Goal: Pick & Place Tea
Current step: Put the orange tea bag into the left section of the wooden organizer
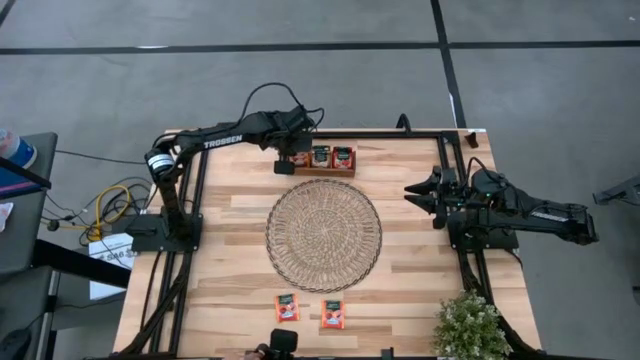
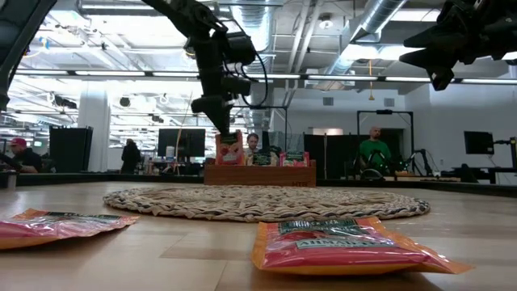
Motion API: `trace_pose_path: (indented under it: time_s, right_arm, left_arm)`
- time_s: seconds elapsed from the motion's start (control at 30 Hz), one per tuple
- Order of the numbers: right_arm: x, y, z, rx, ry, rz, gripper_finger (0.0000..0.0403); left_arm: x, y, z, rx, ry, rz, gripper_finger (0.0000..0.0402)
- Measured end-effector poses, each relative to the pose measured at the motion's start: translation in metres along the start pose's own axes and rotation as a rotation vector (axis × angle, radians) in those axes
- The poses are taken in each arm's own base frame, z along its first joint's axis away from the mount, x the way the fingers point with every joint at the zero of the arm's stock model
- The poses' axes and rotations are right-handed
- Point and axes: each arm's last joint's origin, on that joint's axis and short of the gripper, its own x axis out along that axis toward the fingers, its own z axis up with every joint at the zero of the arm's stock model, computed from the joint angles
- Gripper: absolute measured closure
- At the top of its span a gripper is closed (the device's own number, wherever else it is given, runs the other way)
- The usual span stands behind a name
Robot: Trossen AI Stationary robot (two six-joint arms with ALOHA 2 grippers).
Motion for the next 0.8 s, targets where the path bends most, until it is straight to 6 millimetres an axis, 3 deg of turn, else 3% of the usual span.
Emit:
trace_pose_path:
  time_s: [0.4,0.8]
  right_arm:
    - [0.000,0.000,0.000,0.000,0.000,0.000,0.0273]
    - [0.000,0.000,0.000,0.000,0.000,0.000,0.0273]
  left_arm:
    - [0.032,-0.009,0.001,0.039,0.073,-0.053,0.0401]
    - [0.024,-0.002,0.002,0.100,0.134,0.012,0.0401]
